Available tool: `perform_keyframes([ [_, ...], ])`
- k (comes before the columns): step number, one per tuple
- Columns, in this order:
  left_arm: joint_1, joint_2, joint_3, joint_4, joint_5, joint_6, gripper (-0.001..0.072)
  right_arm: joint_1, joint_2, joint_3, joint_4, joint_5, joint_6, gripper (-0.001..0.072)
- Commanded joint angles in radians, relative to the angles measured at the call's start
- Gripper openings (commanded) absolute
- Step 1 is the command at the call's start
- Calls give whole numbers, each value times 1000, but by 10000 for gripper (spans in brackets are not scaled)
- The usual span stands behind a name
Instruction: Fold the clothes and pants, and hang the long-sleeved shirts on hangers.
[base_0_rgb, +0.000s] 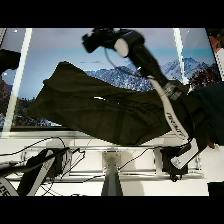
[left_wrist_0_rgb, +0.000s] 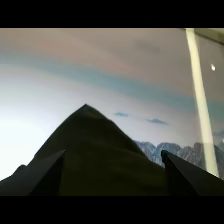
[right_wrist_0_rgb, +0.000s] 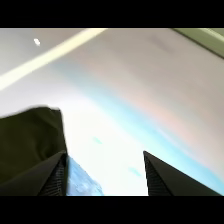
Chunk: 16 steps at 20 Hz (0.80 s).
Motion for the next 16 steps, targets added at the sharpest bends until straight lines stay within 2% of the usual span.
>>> perform_keyframes([
  [1, 2, -74, -21, 8, -44, -39, 687, -143, 32, 0, -40, 252, 0, 538],
  [5, 1, -274, -22, 6, -69, -43, 687, -328, 44, 0, -40, 484, 0, 538],
  [7, 1, -379, -20, 6, -69, -18, 687, -416, 44, 0, -38, 556, 0, 536],
  [10, -2, -522, -2, 6, -58, 20, 687, -539, 44, 0, -38, 602, 0, 529],
  [13, -3, -639, 47, 24, 20, 20, 688, -645, 44, 0, -39, 626, 0, 529],
  [16, -9, -716, 114, 90, 31, 19, 688, -741, 44, 0, -39, 670, 0, 528],
])
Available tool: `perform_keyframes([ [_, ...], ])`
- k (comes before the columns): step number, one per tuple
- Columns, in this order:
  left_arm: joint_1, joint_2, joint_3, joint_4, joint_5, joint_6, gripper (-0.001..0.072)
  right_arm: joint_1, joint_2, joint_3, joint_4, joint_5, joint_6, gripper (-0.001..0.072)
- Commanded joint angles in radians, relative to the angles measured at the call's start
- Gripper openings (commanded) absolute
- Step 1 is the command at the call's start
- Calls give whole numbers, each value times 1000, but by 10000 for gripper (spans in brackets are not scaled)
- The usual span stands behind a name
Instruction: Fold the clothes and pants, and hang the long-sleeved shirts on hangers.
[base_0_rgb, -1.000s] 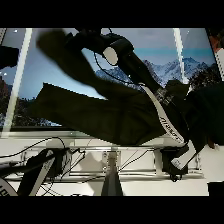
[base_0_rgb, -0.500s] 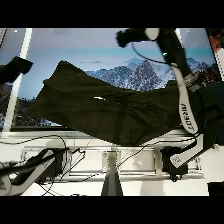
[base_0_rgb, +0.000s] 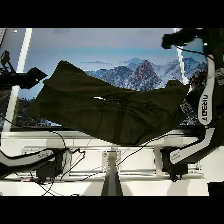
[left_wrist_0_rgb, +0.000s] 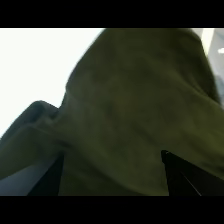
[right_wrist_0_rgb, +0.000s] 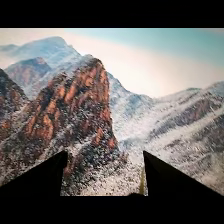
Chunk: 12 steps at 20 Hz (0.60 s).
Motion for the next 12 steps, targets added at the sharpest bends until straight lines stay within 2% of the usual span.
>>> perform_keyframes([
  [1, -11, -93, 61, 74, 29, 6, 687, -122, 1, 0, 0, 63, 1, 528],
  [8, -92, -160, 68, 100, 80, 6, 670, -264, 0, -10, 0, 136, 3, 527],
  [11, -138, -166, 70, 85, 214, 6, 368, -305, 0, -10, 0, 139, 20, 527],
  [12, -151, -166, 76, 68, 261, 6, 220, -317, 0, -10, 0, 144, 21, 527],
])
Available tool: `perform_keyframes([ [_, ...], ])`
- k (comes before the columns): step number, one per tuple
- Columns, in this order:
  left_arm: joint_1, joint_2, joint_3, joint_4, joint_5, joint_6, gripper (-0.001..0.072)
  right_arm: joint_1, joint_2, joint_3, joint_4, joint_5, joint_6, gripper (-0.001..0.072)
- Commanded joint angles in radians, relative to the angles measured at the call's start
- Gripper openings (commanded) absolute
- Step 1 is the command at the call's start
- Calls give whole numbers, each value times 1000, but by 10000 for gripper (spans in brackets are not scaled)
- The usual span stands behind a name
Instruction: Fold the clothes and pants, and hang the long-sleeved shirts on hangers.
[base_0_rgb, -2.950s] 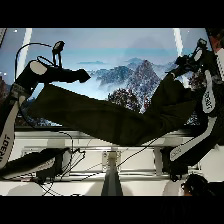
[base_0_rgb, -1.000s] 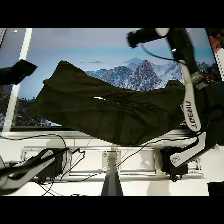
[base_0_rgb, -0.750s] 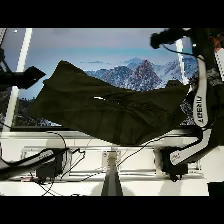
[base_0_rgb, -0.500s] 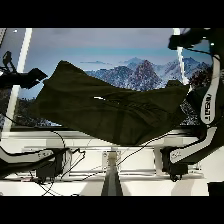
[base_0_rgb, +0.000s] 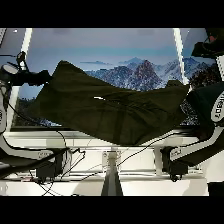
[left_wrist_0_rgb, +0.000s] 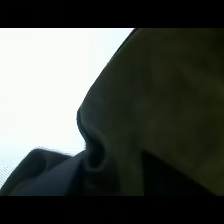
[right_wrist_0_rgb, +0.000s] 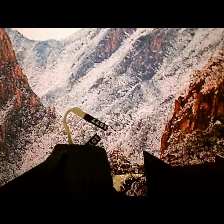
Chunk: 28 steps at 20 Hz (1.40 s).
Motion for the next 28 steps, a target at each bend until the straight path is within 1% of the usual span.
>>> perform_keyframes([
  [1, -47, -11, 18, -31, 156, 0, 49, -51, 0, -1, 0, 27, 10, 527],
  [2, -57, -11, 35, -30, 182, 0, 22, -63, -1, -1, 0, 32, 10, 525],
  [3, -61, -10, 57, -30, 195, 0, 22, -78, -1, -1, 1, 33, 10, 486],
  [7, -39, 31, 193, -3, 203, 0, 20, -147, 0, -1, 9, 68, 17, 485],
  [9, 1, 94, 242, 8, 244, -4, 20, -190, 0, -1, 66, 90, 17, 480],
  [10, 30, 136, 260, 8, 280, -23, 20, -211, 0, -1, 104, 102, 16, 456],
  [12, 86, 221, 271, 8, 363, -38, 19, -245, 1, -6, 165, 123, 6, 448],
  [14, 137, 287, 271, 8, 382, -37, 19, -270, 11, -53, 215, 143, -31, 448],
  [17, 203, 322, 271, 9, 319, -38, 19, -283, 38, -224, 277, 144, -64, 448],
  [18, 223, 320, 271, 13, 280, -50, 19, -282, 45, -297, 320, 140, -98, 448],
  [20, 246, 308, 270, 89, 191, -103, 19, -268, 47, -419, 417, 131, -170, 449],
  [21, 248, 298, 270, 155, 136, -117, 19, -255, 47, -477, 452, 113, -205, 449],
  [22, 248, 286, 270, 213, 81, -117, 20, -235, 46, -528, 473, 78, -214, 450],
  [23, 245, 273, 270, 251, 23, -117, 20, -212, 44, -564, 488, 37, -221, 467],
  [24, 245, 259, 270, 261, -25, -117, 20, -181, 42, -591, 499, -31, -232, 499],
  [25, 245, 242, 270, 261, -64, -117, 20, -147, 41, -602, 500, -109, -232, 602],
  [26, 245, 227, 270, 261, -93, -117, 21, -107, 41, -602, 500, -200, -230, 654],
  [28, 241, 198, 270, 261, -135, -141, 21, -32, 40, -601, 497, -364, -212, 654],
])
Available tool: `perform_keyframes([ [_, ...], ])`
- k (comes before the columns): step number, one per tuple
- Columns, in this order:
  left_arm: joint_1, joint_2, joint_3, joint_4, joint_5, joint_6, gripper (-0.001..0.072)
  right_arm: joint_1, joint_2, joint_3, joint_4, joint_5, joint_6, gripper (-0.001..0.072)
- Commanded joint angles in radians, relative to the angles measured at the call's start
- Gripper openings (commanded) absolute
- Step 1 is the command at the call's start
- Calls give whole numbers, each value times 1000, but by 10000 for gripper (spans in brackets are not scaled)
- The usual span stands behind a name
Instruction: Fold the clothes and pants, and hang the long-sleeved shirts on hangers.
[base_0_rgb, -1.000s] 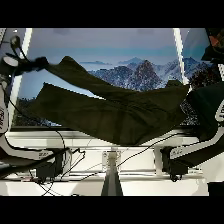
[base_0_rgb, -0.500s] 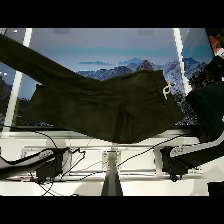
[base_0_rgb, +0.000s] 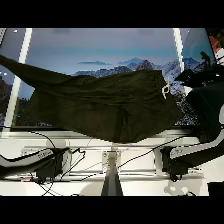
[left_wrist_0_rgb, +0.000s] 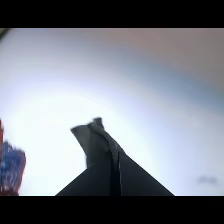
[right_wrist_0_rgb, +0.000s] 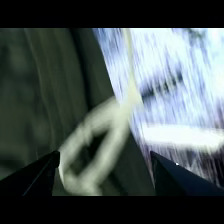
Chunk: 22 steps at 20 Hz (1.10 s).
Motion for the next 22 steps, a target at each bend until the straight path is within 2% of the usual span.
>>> perform_keyframes([
  [1, -2, -47, 0, 34, -120, -40, 21, 119, -7, -35, 23, -294, 13, 656],
  [4, -13, -71, 0, 28, -126, -40, 21, 154, -63, -14, 21, -349, 53, 656],
  [9, -39, -84, 0, 27, -126, -40, 21, 154, -156, 18, -25, -243, 50, 657],
  [13, -52, -84, 0, 27, -126, -40, 21, 164, -180, 18, -20, -89, -68, 654],
  [16, -65, -84, 0, 27, -126, -40, 21, 177, -180, 18, 45, -43, -198, 591],
  [18, -74, -84, 0, 27, -125, -40, 21, 186, -180, 18, 133, -49, -279, 512],
  [20, -75, -84, 0, 27, -125, -40, 21, 195, -180, 18, 198, -91, -316, 195],
  [21, -75, -84, 0, 27, -125, -40, 21, 196, -180, 18, 217, -125, -317, 70],
  [22, -75, -84, 0, 27, -126, -40, 21, 197, -180, 26, 215, -151, -316, 34],
])
